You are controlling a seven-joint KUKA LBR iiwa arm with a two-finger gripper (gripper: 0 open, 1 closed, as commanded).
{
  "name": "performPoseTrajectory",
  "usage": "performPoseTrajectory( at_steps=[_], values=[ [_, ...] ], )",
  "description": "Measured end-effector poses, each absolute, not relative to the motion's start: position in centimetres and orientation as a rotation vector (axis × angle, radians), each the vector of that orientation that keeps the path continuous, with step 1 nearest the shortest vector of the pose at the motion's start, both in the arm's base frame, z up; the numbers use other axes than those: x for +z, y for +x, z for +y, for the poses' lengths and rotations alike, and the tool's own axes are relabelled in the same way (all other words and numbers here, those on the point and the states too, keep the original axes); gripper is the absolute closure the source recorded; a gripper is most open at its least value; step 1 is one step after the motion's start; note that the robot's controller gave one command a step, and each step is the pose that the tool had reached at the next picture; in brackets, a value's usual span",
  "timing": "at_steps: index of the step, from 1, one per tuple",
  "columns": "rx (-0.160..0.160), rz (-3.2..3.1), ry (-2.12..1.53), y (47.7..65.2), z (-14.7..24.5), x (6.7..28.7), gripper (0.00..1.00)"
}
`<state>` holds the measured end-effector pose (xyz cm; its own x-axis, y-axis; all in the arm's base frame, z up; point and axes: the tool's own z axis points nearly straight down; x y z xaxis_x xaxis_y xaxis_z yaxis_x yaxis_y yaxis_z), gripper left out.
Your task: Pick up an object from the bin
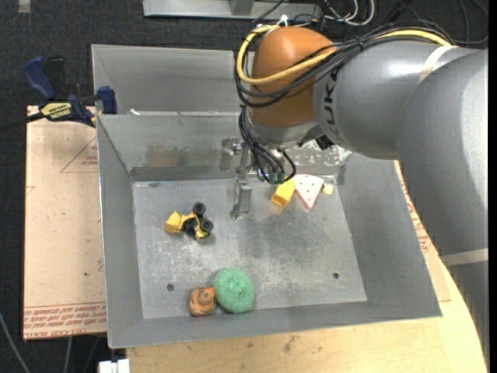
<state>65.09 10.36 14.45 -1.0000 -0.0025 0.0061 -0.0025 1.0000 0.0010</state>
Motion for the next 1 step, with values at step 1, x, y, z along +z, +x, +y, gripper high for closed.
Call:
performPoseTrajectory(
  at_steps=[1],
  values=[
    [-0.003, -3.143, 0.002, 65.26, 10.33, 14.99, 0.0]
  ],
)
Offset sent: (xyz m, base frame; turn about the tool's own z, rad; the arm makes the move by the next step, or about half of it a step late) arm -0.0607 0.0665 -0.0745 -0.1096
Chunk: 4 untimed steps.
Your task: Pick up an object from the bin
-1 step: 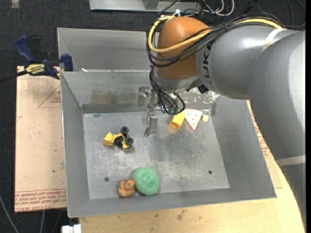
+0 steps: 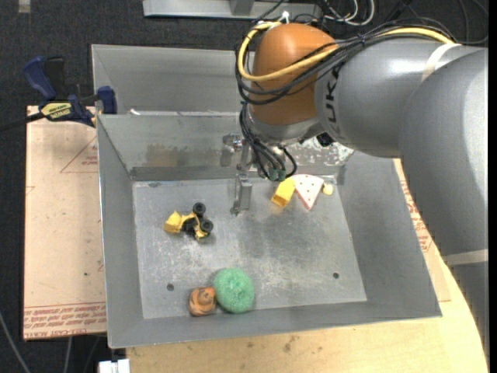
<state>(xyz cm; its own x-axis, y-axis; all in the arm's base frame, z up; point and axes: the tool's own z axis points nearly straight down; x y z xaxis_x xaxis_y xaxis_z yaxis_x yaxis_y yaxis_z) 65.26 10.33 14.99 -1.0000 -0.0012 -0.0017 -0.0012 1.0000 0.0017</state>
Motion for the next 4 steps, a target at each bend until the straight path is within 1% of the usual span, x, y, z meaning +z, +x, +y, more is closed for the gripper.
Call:
performPoseTrajectory(
  at_steps=[1, 2, 3, 4],
  values=[
    [0.001, 3.133, -0.105, 61.6, 14.2, 10.3, 0.0],
    [0.005, 3.142, -0.043, 57.4, 15.5, 7.5, 0.0],
    [0.005, 3.134, -0.03, 61.6, 15.8, 7.2, 1.0],
    [0.005, 3.134, -0.03, 61.6, 15.8, 7.2, 1.0]
  ],
)
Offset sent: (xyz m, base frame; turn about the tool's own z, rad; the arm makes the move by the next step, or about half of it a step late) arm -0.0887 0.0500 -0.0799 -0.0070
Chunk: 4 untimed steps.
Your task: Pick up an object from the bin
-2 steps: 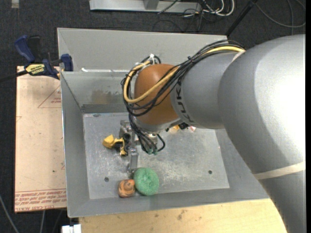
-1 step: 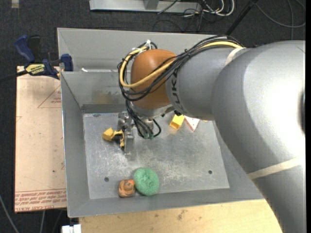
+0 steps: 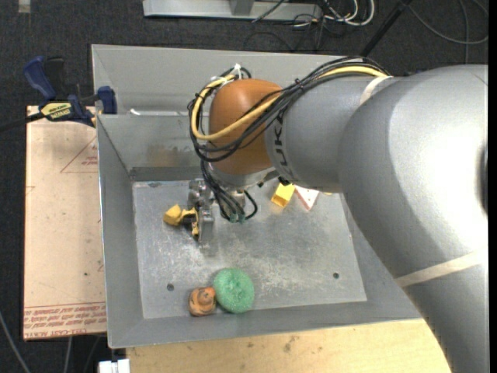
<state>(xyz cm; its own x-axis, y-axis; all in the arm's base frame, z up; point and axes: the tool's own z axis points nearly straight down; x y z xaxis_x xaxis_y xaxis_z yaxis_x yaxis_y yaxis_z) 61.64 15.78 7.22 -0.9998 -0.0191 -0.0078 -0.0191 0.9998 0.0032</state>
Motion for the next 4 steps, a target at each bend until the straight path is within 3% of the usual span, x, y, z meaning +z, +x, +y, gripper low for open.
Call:
performPoseTrajectory(
  at_steps=[1, 2, 3, 4],
  values=[
    [0.004, 3.133, -0.033, 59.1, 16.4, 7.2, 1.0],
    [0.002, 3.137, -0.029, 58.6, 18.1, 7.2, 1.0],
    [0.002, 3.141, 0.009, 58.5, 18.1, 27.4, 1.0],
    [0.002, 3.138, 0.02, 58.6, 17.9, 32.3, 1.0]
  ],
)
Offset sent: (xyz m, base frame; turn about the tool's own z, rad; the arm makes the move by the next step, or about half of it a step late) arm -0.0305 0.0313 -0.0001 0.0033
